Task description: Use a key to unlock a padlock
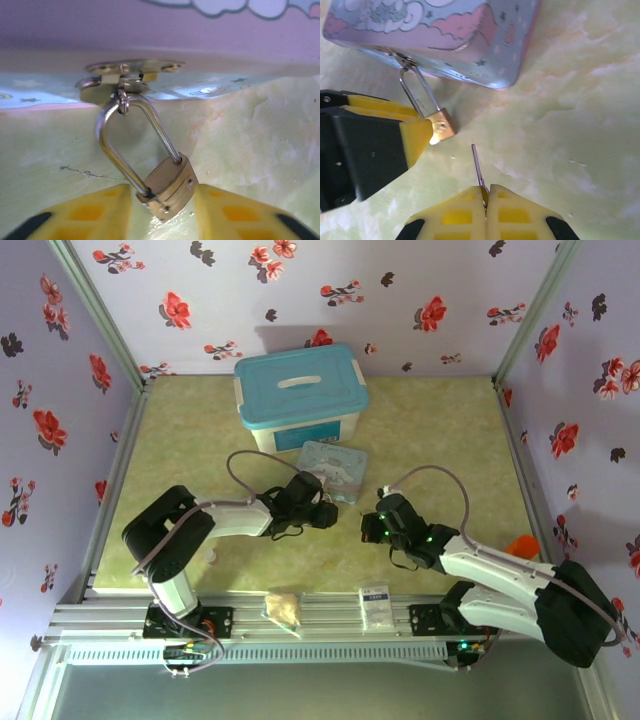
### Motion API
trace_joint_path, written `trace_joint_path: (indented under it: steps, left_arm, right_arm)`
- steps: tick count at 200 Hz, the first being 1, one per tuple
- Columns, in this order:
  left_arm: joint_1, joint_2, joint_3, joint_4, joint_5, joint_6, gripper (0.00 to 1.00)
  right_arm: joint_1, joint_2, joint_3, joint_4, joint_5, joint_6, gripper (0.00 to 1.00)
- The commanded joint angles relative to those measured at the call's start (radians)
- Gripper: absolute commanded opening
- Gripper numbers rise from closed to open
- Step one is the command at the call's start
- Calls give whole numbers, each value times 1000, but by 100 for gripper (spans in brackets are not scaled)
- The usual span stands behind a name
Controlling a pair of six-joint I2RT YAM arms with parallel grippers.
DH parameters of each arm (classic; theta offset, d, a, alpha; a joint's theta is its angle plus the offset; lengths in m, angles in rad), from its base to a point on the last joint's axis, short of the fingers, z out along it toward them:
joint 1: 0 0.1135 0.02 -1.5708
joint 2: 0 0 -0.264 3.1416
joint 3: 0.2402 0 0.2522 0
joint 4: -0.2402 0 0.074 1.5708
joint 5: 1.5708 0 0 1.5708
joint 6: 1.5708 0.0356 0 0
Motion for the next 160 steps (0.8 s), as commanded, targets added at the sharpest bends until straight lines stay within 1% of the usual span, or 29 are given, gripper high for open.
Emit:
trace_joint_path:
  steps: [1, 11, 20, 30, 44, 65, 87, 98, 110, 129, 160]
  left_arm:
    - [-17, 27, 24, 11, -33, -42, 51]
    - [-23, 28, 22, 19, -50, -60, 57]
    - [-29, 38, 33, 5, -69, -70, 59]
    - [-33, 56, 50, -15, -93, -82, 59]
    - [-31, 92, 62, -12, -109, -115, 57]
    - [-30, 109, 54, 37, -102, -143, 52]
    - [-37, 99, 14, 113, -101, -171, 37]
    - [-42, 89, -9, 150, -101, -183, 32]
    - [-47, 73, -36, 194, -101, -191, 27]
    - [-49, 34, -78, 262, -96, -187, 22]
    - [-48, -3, -107, 300, -78, -210, 21]
  right_arm:
    - [-12, -40, -26, 20, -7, 33, 0]
    - [-12, -50, -27, 14, -6, 33, 0]
    - [-13, -56, -27, 8, -4, 33, 0]
    - [-13, -60, -26, 6, -3, 31, 0]
    - [-13, -61, -26, 6, -1, 33, 0]
    - [-14, -61, -27, 10, -4, 36, 0]
    - [-14, -61, -31, 16, -10, 42, 0]
    - [-14, -54, -40, 47, -23, 44, 0]
    - [-18, -35, -66, 127, -68, 48, 0]
    - [-64, 24, -121, 293, -206, 57, 0]
    - [-128, 87, -146, 452, -414, 64, 0]
